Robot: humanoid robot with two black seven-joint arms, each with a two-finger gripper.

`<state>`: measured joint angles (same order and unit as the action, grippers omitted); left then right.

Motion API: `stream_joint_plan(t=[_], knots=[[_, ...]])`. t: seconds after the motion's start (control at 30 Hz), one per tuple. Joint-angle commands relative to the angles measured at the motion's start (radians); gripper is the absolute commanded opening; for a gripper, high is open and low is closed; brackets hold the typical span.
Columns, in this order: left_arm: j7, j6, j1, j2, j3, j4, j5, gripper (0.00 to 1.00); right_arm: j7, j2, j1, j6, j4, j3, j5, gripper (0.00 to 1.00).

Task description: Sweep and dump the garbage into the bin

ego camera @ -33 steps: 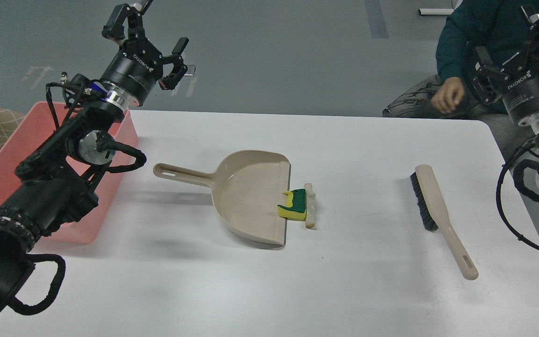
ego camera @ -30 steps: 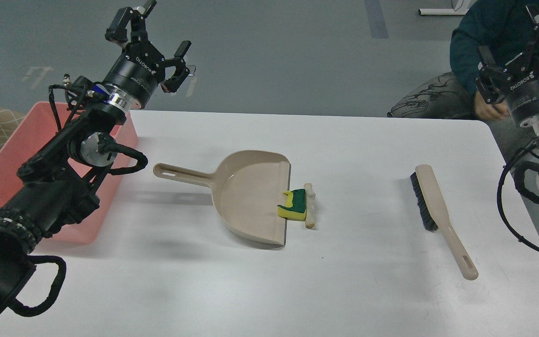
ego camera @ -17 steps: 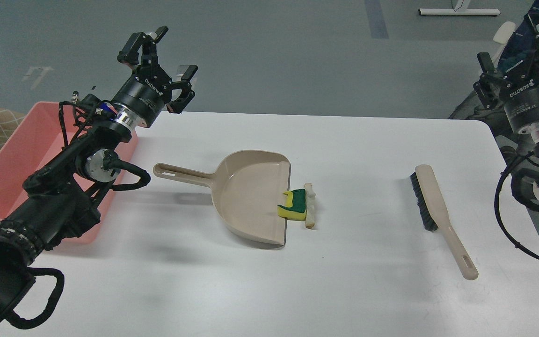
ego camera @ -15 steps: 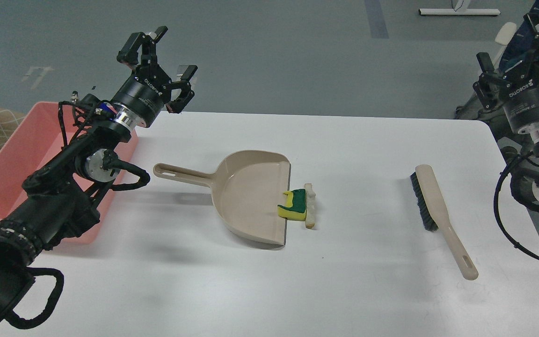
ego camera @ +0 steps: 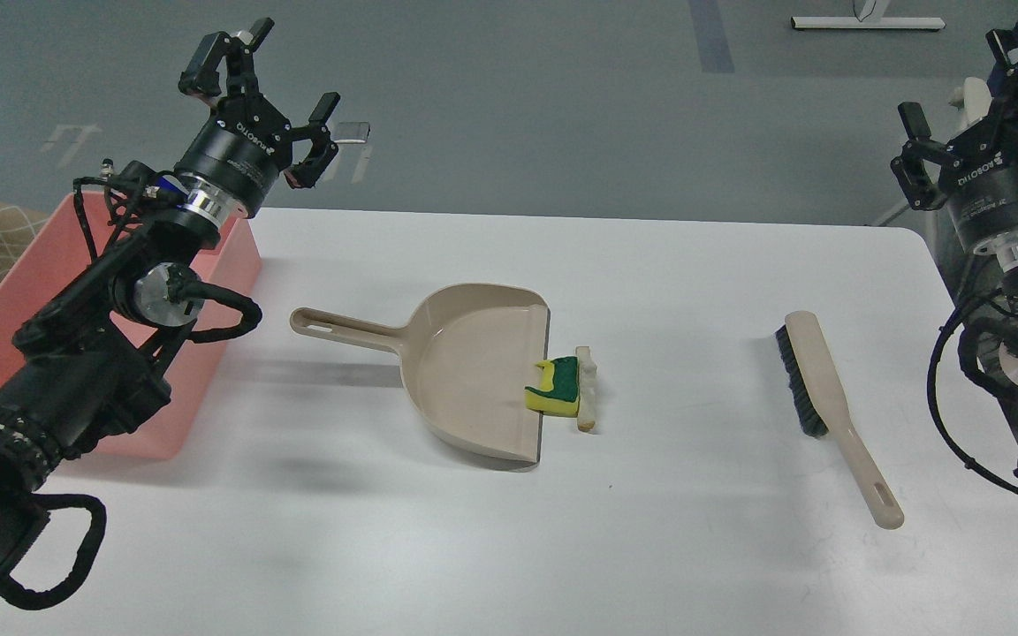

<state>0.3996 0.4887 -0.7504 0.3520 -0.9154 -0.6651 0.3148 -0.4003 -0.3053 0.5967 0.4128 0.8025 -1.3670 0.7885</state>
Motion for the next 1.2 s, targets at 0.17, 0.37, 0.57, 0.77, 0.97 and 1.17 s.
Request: stream_joint_plan(t=[0.17, 0.37, 0.57, 0.77, 0.97, 1.17], knots=[[0.048, 0.000, -0.020, -0.011, -0.008, 0.001, 0.006, 0.98, 0.000, 0.014, -0.023, 0.018, 0.015, 0.012, 0.002, 1.00], [0.041, 0.000, -0.020, -0.011, 0.003, 0.001, 0.015, 0.98, 0.011, 0.012, -0.041, 0.029, 0.024, 0.012, 0.002, 1.00], [0.036, 0.000, -0.020, -0.013, 0.001, -0.001, 0.014, 0.98, 0.012, 0.015, -0.046, 0.027, 0.030, 0.012, 0.002, 1.00], [-0.033, -0.005, -0.020, -0.007, 0.001, -0.021, 0.006, 0.98, 0.012, 0.015, -0.044, 0.023, 0.030, 0.012, 0.002, 1.00], [-0.039, -0.002, -0.003, -0.005, 0.004, -0.051, 0.015, 0.98, 0.012, 0.015, -0.046, 0.021, 0.030, 0.012, 0.002, 1.00], [-0.041, -0.065, 0.019, 0.007, 0.009, -0.134, 0.030, 0.98, 0.012, 0.017, -0.048, 0.021, 0.032, 0.012, 0.002, 1.00]])
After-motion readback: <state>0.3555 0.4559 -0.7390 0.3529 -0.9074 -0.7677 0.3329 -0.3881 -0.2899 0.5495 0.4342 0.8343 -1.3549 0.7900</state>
